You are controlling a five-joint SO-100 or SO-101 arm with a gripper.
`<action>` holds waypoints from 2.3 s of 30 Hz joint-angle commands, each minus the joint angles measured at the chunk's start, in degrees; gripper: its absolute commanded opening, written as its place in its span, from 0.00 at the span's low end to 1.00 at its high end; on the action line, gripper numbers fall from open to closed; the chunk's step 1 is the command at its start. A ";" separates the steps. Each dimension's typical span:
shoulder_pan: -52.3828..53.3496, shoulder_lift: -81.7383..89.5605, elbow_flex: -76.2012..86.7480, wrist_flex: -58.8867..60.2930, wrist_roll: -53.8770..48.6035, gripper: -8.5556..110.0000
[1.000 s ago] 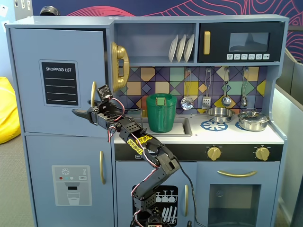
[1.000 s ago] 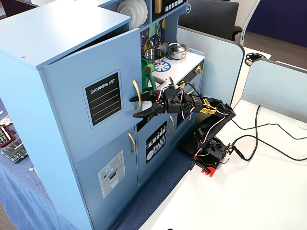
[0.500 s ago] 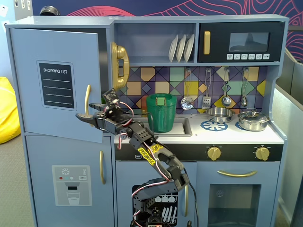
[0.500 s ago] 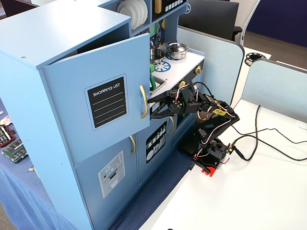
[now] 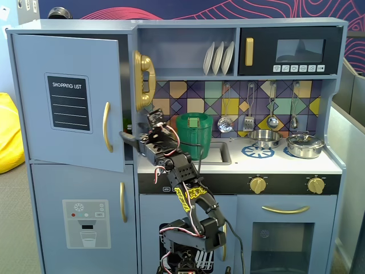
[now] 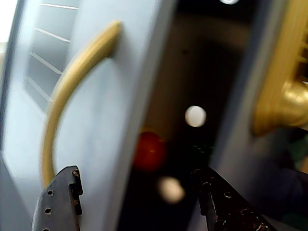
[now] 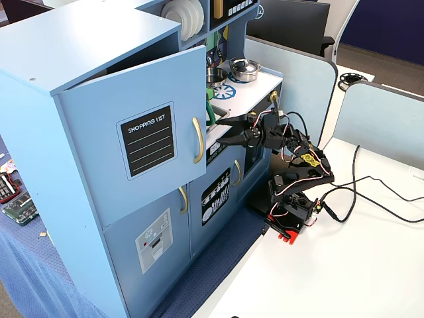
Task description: Open the left cabinet door
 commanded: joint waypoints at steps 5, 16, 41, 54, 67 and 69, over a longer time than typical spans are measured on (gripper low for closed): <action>8.00 -4.75 -1.14 -1.67 2.55 0.24; -0.09 -13.80 0.00 -11.43 -3.43 0.20; -28.39 -16.87 -0.09 -15.47 -9.58 0.21; 12.66 -5.27 17.23 -9.84 1.41 0.17; 32.87 10.20 32.70 16.44 11.51 0.14; 34.19 10.90 32.78 22.24 13.36 0.14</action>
